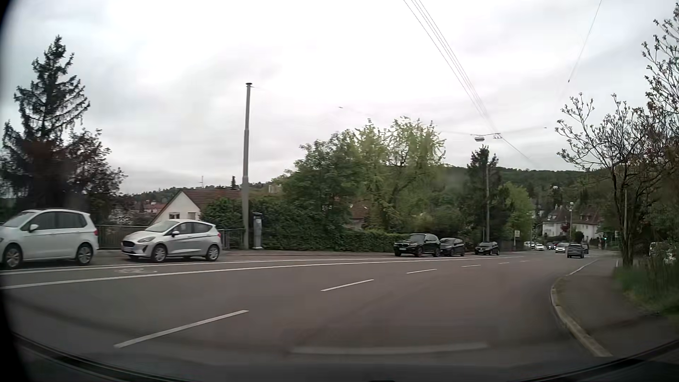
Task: Follow the waypoints while adhering to traffic rules and regulations
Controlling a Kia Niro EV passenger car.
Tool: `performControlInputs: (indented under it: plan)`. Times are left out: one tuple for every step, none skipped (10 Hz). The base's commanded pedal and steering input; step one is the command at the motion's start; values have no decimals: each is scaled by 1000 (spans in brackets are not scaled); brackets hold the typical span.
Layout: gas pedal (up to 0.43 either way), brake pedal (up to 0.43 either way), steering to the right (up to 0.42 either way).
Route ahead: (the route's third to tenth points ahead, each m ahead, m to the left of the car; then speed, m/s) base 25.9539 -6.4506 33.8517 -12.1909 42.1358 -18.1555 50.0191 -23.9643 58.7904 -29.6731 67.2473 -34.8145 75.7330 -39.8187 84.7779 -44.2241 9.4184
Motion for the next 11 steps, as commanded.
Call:
performControlInputs:
  plan:
    - [59, 0, 189]
    - [59, 0, 189]
    - [59, 0, 189]
    - [59, 0, 189]
    - [59, 0, 187]
    - [59, 0, 182]
    - [59, 0, 176]
    - [59, 0, 170]
    - [59, 0, 158]
    - [59, 0, 146]
    - [59, 0, 140]
